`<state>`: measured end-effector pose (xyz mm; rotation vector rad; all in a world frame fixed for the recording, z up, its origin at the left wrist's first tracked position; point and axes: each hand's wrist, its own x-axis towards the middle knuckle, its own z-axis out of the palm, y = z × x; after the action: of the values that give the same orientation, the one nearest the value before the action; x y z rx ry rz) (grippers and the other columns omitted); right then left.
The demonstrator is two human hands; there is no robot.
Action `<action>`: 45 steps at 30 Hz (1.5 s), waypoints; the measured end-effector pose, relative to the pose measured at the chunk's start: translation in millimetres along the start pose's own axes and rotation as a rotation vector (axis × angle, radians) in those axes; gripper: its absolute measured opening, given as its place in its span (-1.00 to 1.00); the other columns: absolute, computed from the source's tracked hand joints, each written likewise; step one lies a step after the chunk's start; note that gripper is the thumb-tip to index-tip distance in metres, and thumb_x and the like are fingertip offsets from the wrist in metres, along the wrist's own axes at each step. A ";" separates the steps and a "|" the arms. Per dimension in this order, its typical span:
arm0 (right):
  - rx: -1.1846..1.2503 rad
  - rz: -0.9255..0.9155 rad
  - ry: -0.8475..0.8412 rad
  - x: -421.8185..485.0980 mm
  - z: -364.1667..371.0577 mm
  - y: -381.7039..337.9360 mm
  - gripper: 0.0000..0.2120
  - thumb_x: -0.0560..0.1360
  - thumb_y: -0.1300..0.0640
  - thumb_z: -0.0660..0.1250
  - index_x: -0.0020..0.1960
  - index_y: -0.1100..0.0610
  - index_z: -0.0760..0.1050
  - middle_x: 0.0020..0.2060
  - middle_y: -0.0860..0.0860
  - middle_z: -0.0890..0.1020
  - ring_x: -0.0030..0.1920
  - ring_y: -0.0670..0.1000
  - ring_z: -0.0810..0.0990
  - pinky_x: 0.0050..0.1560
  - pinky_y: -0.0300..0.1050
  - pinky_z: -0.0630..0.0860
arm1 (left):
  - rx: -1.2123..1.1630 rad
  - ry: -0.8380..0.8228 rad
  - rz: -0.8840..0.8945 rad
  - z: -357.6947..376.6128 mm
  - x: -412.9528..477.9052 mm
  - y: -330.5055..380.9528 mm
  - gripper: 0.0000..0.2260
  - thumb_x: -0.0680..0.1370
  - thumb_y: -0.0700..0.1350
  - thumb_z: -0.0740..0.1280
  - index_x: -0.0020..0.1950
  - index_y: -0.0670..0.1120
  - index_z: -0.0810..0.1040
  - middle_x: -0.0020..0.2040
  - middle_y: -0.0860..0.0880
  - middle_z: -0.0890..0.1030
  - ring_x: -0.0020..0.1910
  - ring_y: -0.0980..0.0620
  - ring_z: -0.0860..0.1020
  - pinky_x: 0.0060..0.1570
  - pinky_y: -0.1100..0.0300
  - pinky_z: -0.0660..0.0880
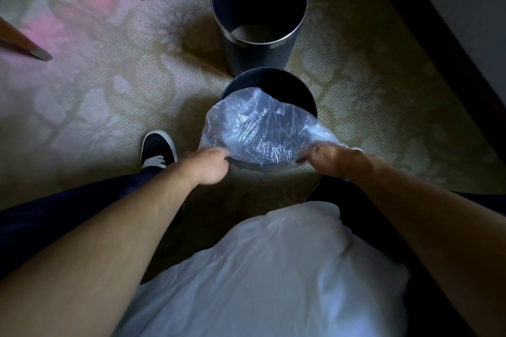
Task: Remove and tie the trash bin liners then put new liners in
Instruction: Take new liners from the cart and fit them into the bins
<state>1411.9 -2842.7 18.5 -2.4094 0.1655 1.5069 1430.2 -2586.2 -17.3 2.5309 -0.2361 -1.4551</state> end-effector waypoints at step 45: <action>-0.321 -0.560 0.910 49.9 -63.4 -3.7 -0.63 0.53 -0.12 0.17 0.11 0.10 0.57 0.02 0.10 0.59 0.07 0.19 0.53 0.12 0.11 0.44 | 0.199 0.945 0.451 -79.7 46.9 20.6 -0.92 0.49 -0.10 0.25 -0.09 -0.09 0.49 -0.16 -0.09 0.50 -0.15 -0.14 0.48 -0.22 -0.02 0.50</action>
<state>1489.6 -2855.7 0.5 -2.8604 -0.5575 0.1538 1522.0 -2609.2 -11.9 2.7415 -0.7258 -0.0236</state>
